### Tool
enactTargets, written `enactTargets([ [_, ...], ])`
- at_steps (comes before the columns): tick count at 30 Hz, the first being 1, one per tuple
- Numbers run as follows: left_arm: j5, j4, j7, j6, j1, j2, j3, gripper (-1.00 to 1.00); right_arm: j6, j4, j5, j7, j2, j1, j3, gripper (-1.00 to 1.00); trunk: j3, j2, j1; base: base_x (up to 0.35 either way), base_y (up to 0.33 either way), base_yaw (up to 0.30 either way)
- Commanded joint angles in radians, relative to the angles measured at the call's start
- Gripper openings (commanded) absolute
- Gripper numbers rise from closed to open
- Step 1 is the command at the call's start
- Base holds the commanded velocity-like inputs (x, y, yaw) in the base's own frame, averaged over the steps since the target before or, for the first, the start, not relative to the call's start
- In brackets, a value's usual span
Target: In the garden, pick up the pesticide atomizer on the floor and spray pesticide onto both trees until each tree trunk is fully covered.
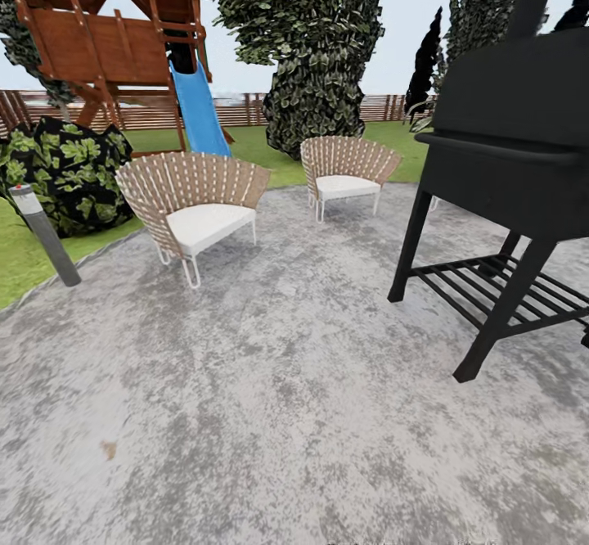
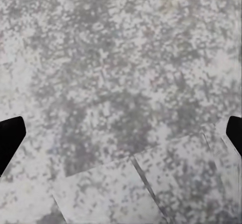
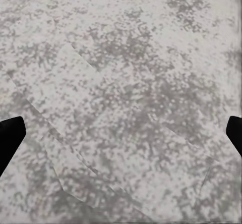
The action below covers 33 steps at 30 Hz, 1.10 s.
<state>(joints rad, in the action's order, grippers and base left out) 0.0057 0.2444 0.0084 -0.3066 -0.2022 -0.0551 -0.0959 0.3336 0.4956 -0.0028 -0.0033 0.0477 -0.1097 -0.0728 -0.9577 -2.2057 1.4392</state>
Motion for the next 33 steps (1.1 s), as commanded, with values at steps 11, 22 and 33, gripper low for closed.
enactTargets([
  [11, 0.000, -0.001, 0.001, -0.003, 0.000, 0.000, -0.002, 1.00, 0.002, -0.002, 0.000, 0.000, 0.000, -0.001, 0.000, 1.00, -0.001, 0.000, 0.000, 0.000, 0.000, -0.300],
  [22, 0.000, -0.001, 0.001, -0.003, 0.000, 0.000, -0.001, 1.00, 0.002, -0.002, 0.000, 0.000, 0.000, -0.001, 0.001, 1.00, -0.001, 0.000, 0.000, 0.000, 0.000, -0.300],
  [33, -0.003, 0.004, -0.003, -0.003, -0.002, 0.045, 0.004, 1.00, 0.013, -0.009, 0.001, 0.001, 0.043, -0.001, 0.003, 1.00, 0.000, 0.000, 0.000, 0.000, 0.000, -0.300],
])
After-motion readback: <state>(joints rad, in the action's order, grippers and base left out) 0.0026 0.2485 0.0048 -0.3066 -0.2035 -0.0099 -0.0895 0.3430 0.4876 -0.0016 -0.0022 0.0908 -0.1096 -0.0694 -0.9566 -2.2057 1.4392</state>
